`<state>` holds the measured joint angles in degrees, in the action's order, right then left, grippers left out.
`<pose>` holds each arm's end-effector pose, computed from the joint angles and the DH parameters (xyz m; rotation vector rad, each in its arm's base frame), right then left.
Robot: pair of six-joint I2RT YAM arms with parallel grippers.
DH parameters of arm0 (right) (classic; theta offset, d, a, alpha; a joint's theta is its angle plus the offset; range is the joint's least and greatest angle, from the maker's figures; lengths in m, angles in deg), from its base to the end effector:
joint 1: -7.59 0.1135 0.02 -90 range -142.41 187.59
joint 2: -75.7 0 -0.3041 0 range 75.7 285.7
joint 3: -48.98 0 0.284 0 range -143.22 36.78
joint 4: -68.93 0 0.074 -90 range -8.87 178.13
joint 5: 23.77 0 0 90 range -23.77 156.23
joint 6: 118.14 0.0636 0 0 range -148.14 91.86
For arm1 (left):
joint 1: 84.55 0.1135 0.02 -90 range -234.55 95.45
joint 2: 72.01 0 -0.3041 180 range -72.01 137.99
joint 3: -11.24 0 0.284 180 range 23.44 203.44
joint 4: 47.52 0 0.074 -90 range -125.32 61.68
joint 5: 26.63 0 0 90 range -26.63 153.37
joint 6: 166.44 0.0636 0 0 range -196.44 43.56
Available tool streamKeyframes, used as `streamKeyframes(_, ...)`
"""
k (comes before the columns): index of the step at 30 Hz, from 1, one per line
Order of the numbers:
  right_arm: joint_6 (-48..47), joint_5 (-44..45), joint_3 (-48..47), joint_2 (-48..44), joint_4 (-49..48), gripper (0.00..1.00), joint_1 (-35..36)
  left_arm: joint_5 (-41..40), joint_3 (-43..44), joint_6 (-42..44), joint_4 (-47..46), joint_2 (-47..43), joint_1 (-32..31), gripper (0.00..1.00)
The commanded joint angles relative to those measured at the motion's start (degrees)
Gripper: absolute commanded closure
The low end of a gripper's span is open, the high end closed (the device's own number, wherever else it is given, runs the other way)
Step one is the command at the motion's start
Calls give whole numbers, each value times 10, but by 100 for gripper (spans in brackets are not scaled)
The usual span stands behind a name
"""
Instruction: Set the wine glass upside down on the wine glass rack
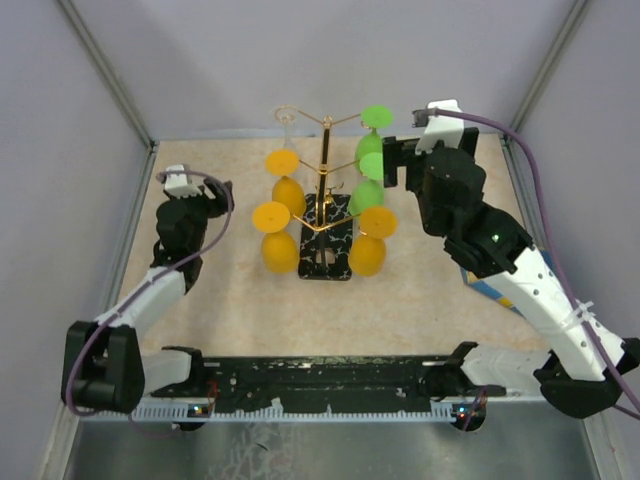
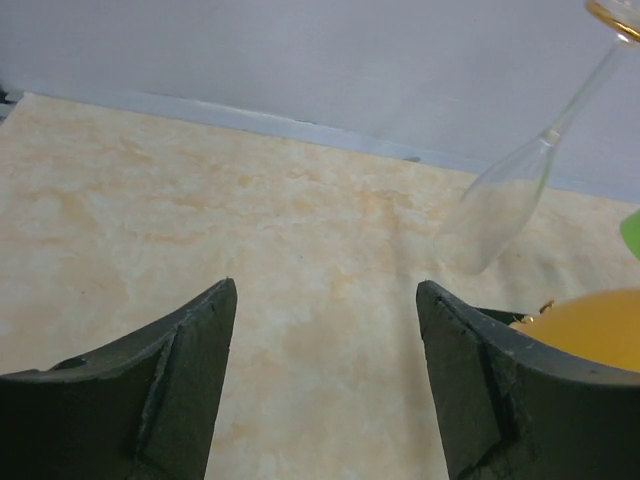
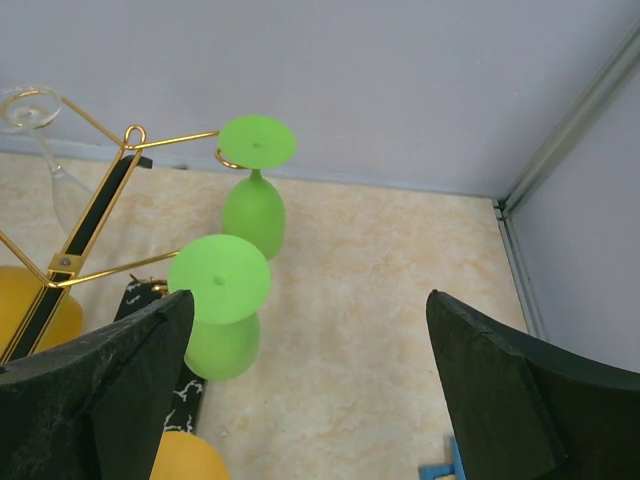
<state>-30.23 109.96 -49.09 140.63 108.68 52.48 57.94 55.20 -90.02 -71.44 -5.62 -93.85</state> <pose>0.2068 0.1440 0.5304 -0.1102 1.6509 -0.0757 0.2950 -0.0422 0.2874 -0.1331 1.5442 -0.2432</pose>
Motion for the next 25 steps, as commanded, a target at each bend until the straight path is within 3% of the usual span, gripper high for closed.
streamKeyframes(1, 3, 12, 12, -39, 10, 1, -6, 15, 113, -23, 62, 76, 27, 16)
streamKeyframes(5, 10, 10, 21, -52, 12, 1, -8, -55, 279, -33, 273, 175, 30, 10)
streamKeyframes(7, 13, 5, 23, -56, 12, 1, -9, -70, 327, -39, 321, 204, 30, 9)
streamKeyframes(14, 12, -1, 26, -53, 10, 1, -9, -68, 290, -33, 255, 182, 29, 4)
streamKeyframes(25, 15, -11, 26, -46, 6, 1, -9, -77, 295, -31, 252, 182, 29, 1)
